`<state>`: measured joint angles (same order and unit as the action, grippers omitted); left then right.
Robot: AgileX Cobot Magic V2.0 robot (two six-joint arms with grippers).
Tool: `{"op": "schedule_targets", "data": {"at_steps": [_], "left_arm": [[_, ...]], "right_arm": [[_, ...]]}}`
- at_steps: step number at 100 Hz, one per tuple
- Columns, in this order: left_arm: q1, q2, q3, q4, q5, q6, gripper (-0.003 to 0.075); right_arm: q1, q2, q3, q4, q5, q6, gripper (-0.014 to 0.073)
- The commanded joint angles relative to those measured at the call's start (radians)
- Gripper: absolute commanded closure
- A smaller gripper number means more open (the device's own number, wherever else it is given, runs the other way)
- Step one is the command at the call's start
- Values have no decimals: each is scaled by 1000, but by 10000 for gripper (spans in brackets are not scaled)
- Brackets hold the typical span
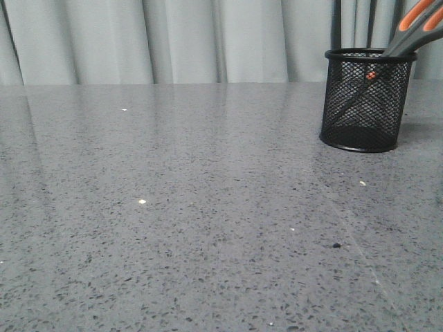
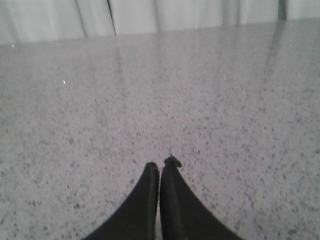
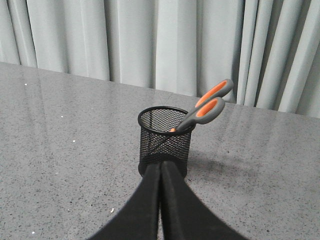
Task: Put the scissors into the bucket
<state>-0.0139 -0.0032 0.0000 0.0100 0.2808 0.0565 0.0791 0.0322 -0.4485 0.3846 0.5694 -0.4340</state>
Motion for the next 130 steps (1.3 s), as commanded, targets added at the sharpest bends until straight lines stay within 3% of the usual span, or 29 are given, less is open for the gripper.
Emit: {"op": "schedule_targets", "data": {"at_steps": [1, 85, 90, 112, 130], "left_arm": [[1, -26, 39, -27, 9, -1, 740], [1, -26, 41, -26, -3, -1, 740], [1, -26, 41, -26, -3, -1, 740], [1, -26, 41, -26, -3, -1, 740], [1, -26, 41, -26, -3, -1, 740]], "right_arm": [[0, 14, -23, 12, -81, -8, 638], [0, 14, -21, 12, -76, -8, 638], [-5, 14, -14, -45, -83, -5, 638], [-83, 14, 166, -370, -227, 464, 638], [-142, -12, 387, -423, -474, 537, 638]]}}
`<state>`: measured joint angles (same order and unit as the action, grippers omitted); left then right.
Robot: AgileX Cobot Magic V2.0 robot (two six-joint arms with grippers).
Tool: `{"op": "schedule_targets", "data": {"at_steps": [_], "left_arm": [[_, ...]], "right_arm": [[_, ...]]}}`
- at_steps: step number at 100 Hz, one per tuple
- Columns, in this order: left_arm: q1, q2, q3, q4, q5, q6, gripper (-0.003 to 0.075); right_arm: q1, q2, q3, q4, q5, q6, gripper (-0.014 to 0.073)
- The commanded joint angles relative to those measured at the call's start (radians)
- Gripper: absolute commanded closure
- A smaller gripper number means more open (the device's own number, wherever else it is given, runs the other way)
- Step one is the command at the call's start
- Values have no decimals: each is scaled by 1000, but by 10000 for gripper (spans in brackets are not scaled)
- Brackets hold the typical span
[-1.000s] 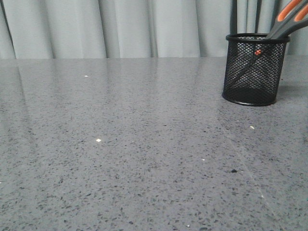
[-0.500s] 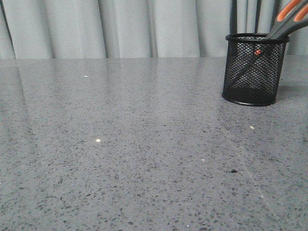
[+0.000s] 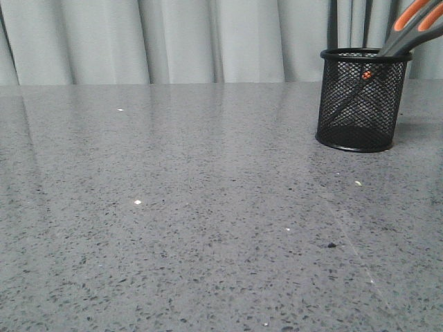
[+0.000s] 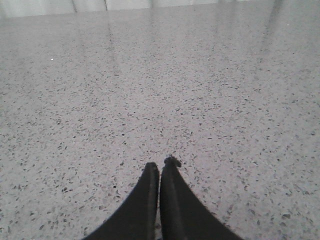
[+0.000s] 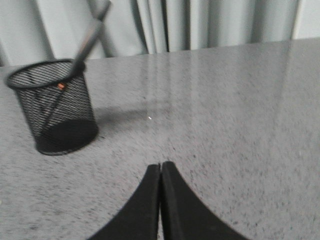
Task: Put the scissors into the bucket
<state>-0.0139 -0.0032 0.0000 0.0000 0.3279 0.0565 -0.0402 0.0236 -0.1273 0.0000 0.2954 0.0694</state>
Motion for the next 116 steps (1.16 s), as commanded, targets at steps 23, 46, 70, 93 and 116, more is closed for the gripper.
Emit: {"op": "schedule_targets", "data": {"at_steps": [23, 46, 70, 93, 116], "left_arm": [[1, -26, 41, -16, -50, -1, 740], [1, -26, 41, -16, -50, -1, 740], [1, -26, 41, -16, -50, -1, 740], [1, -26, 41, -16, -50, -1, 740], [1, -26, 41, -16, -50, -1, 740]], "right_arm": [[-24, -56, 146, -44, -43, 34, 638], [-24, -56, 146, -44, 2, 34, 638], [-24, -56, 146, -44, 3, 34, 638], [-24, -56, 146, -44, 3, 34, 638], [-24, -56, 146, -44, 3, 34, 638]]}}
